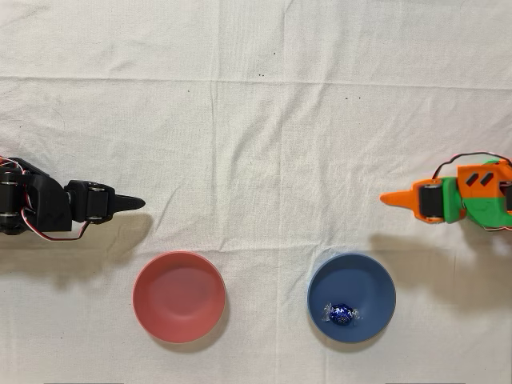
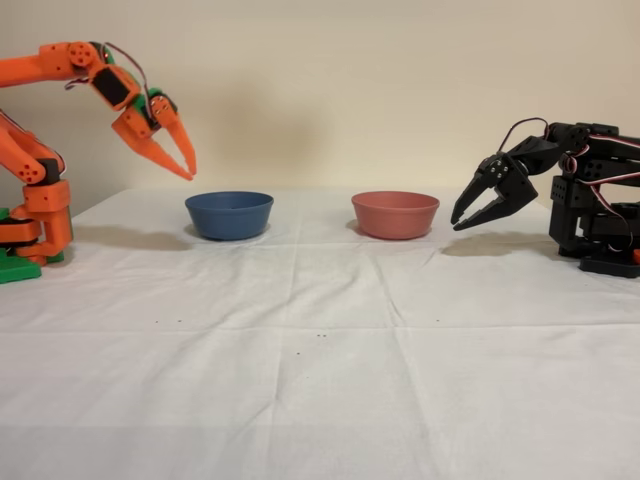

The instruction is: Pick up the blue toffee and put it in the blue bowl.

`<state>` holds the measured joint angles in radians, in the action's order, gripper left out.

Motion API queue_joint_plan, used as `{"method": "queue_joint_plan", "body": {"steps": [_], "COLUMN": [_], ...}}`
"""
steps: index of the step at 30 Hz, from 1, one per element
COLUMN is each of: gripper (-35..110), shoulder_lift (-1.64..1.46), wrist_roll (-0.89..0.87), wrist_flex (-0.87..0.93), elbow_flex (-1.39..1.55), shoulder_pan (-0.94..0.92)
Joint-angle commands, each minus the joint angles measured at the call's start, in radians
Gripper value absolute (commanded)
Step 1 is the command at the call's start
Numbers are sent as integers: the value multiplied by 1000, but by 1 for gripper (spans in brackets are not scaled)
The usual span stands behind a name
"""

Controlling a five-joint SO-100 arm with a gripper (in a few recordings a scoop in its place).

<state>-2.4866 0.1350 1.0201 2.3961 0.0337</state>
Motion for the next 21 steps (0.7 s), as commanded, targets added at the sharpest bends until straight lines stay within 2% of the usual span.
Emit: {"method": "queue_joint_plan", "body": {"steps": [1,7,21], "gripper": [1,1,0], "shoulder_lift": [-176,-385,-595], "wrist_roll": [-3,-15,-87], "wrist_flex": [-23,-25,-104], "elbow_flex": [127,344,592], "shoulder_pan": [-15,3,-35]}}
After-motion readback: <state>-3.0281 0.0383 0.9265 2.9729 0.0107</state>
